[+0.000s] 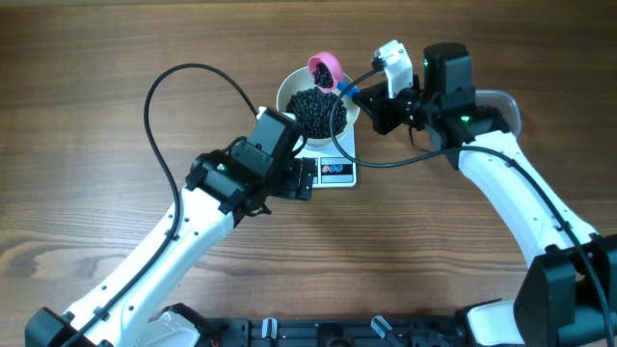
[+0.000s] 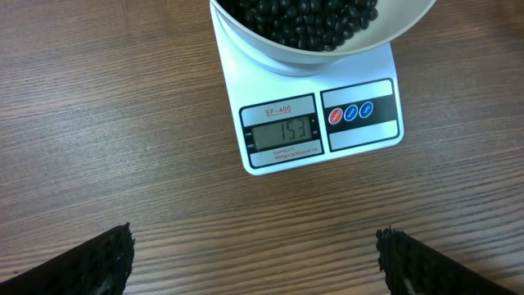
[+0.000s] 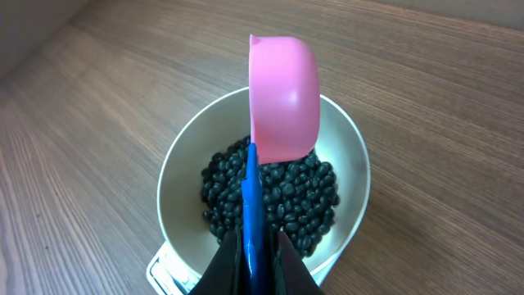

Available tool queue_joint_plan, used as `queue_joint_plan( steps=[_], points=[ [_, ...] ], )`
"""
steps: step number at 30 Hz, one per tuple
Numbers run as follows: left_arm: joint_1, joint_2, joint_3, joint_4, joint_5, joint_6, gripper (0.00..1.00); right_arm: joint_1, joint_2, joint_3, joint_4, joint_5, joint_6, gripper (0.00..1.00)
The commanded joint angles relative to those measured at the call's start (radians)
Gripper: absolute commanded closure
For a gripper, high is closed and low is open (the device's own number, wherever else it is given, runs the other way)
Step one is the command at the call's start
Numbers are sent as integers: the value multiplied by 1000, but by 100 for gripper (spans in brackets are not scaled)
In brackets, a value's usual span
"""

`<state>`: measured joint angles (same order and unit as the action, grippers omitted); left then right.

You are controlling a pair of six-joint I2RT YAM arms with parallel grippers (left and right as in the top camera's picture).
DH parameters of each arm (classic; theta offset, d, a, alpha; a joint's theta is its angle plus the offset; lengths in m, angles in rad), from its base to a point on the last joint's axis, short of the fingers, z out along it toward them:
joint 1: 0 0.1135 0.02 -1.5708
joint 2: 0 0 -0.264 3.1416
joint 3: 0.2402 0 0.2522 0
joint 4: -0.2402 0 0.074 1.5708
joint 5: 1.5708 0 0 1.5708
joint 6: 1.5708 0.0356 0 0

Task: Scoop item into bowl and weigh 150g on scale
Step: 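Tip the scoop with the right gripper to pour beans into the bowl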

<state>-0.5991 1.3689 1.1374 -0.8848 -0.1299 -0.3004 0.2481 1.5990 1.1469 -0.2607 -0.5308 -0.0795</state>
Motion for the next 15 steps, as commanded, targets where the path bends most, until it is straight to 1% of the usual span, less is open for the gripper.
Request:
queue_joint_plan(
  steps=[1,15],
  points=[
    [8,6,-6,3,5,9,0,1,-2,4,2,14,0,96],
    [8,6,-6,3,5,9,0,1,-2,4,-25,14,1,96]
  ],
)
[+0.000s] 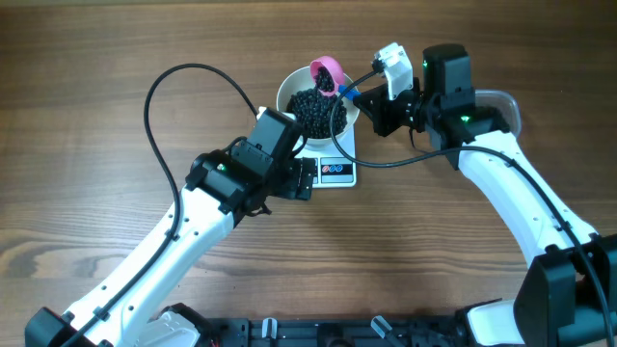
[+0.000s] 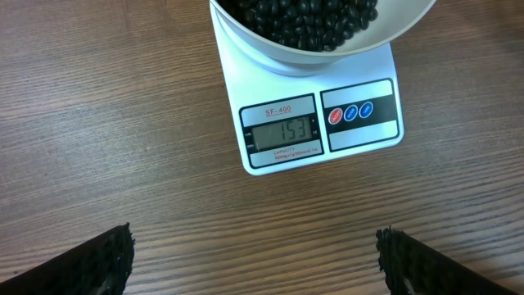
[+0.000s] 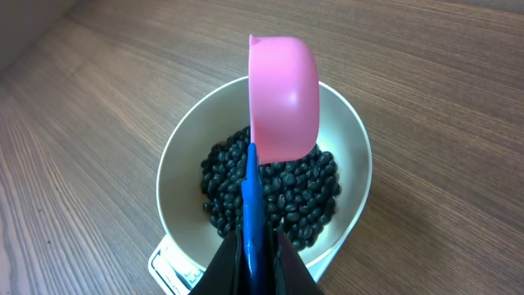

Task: Scoop item into bowl and weigh 150g on scale
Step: 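Tip the scoop with the right gripper to pour beans into the bowl, then move the empty scoop with the right gripper back to the bean tub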

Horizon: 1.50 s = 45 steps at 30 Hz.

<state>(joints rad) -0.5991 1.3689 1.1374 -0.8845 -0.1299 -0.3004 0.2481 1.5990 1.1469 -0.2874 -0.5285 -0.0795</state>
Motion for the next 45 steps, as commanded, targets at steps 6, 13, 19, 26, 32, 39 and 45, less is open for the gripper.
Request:
queue_joint_plan(
  steps=[6,13,19,26,32,39,45],
  points=[
    [8,6,-6,2,5,9,0,1,-2,4,2,5,2,96],
    [8,6,-6,2,5,9,0,1,-2,4,0,4,2,96],
    [8,6,-6,2,5,9,0,2,-2,4,-5,-1,5,96],
    [8,6,-6,2,5,9,0,1,-2,4,28,-101,169,96],
    [8,6,-6,2,5,9,0,-1,-2,4,75,-101,378,96],
    [8,6,-6,2,5,9,0,-19,-7,4,93,-108,608,96],
    [8,6,-6,2,5,9,0,-107,-19,4,108,-239,668,96]
  ],
)
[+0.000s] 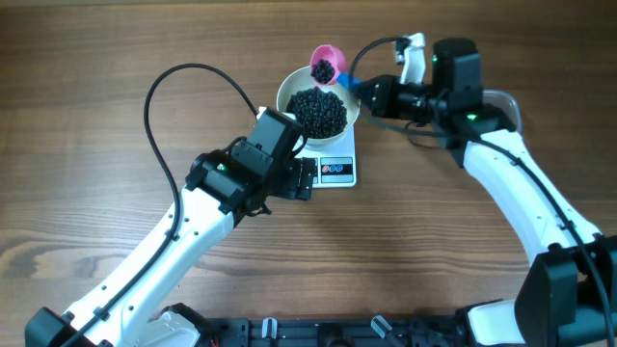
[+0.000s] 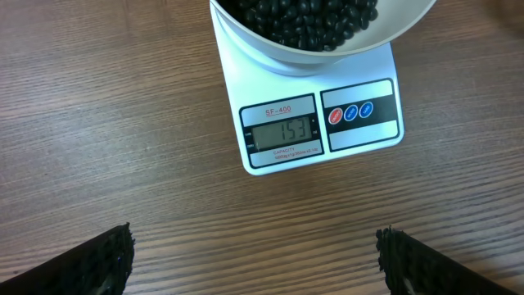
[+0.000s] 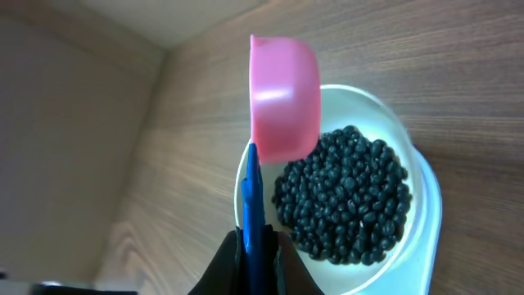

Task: Scoop item into bowl and weigh 150g on scale
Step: 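Move the empty scoop with the right gripper back to the bean tub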

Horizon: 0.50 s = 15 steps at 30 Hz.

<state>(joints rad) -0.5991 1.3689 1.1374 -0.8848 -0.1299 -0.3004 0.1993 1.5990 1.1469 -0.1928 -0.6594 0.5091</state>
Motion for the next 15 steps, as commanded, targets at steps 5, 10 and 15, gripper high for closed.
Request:
queue_joint_plan(
  steps=[5,10,15],
  points=[
    [8,6,-6,3,5,9,0,-182,-36,4,8,-175,95,96],
    [8,6,-6,3,5,9,0,-319,-49,4,-54,-203,92,96],
    [8,6,-6,3,5,9,0,-481,-65,4,-175,-203,41,96]
  ],
)
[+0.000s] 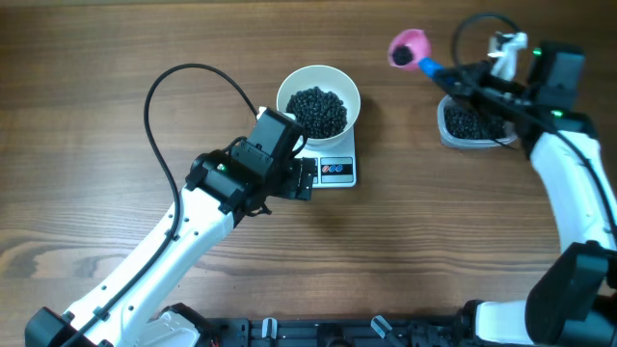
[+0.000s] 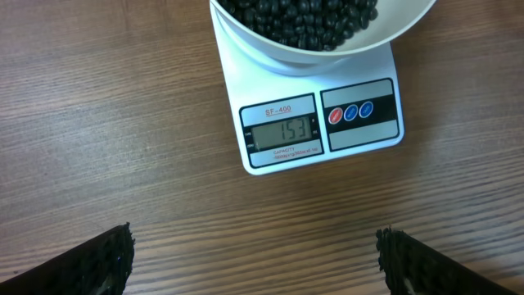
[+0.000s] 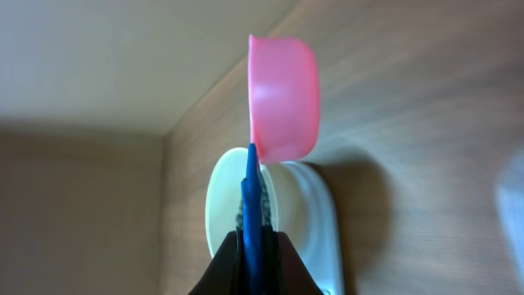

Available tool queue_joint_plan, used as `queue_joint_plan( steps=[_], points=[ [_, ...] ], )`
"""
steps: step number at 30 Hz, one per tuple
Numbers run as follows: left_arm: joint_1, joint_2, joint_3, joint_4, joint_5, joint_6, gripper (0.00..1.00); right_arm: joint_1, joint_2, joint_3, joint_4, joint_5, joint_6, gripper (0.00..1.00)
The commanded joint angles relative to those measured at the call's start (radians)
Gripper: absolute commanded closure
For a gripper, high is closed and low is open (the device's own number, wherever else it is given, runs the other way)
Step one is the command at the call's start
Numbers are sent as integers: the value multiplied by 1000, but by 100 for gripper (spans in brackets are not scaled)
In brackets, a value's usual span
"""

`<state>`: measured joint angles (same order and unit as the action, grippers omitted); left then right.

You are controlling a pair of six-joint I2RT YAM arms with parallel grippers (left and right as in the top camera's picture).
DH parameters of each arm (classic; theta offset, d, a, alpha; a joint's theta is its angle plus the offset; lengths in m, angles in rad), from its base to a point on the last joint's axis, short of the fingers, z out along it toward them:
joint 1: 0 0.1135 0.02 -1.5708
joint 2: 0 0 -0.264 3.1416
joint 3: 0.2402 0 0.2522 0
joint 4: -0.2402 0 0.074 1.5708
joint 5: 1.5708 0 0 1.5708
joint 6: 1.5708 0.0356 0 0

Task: Scoop item into bowl and weigh 150g on scale
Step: 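Move the empty scoop with the right gripper back to the bean tub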

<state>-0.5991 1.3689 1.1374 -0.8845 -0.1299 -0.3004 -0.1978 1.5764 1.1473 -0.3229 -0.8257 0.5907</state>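
A white bowl (image 1: 289, 89) of black beans (image 1: 318, 108) stands on the white scale (image 1: 333, 171), whose display (image 2: 282, 131) reads 153. My right gripper (image 3: 254, 246) is shut on the blue handle (image 3: 251, 205) of the pink scoop (image 1: 408, 47), held in the air right of the bowl and left of the clear tub (image 1: 445, 128) of beans. In the overhead view the scoop's cup holds something dark. My left gripper (image 2: 254, 258) hangs open over bare wood just in front of the scale, holding nothing.
The clear tub of beans sits at the back right, partly under my right arm (image 1: 569, 183). A black cable (image 1: 164, 145) loops over the table left of the scale. My left arm (image 1: 183, 241) crosses the front left.
My right gripper has carried the scoop from the bowl's back rim to the right, now in the air between bowl and tub. The left gripper and the 153 reading have not changed.
The scoop first hung over the beans in the bowl, cup tilted, with the scale at 153. It stayed there, then stood at the bowl's far rim with beans in it. Now it is clear of the bowl near the tub. The left arm held still throughout.
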Motion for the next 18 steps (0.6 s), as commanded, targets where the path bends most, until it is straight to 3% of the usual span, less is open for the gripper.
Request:
queue_joint_plan(
  steps=[1,10,15,18],
  points=[
    [8,6,-6,2,5,9,0,-110,-51,3,-72,-37,-73,96],
    [8,6,-6,2,5,9,0,-296,-182,3,-249,73,-225,96],
    [8,6,-6,2,5,9,0,-322,-221,3,-314,123,-372,96],
    [8,6,-6,2,5,9,0,-311,-217,3,-377,254,-446,96]
  ],
)
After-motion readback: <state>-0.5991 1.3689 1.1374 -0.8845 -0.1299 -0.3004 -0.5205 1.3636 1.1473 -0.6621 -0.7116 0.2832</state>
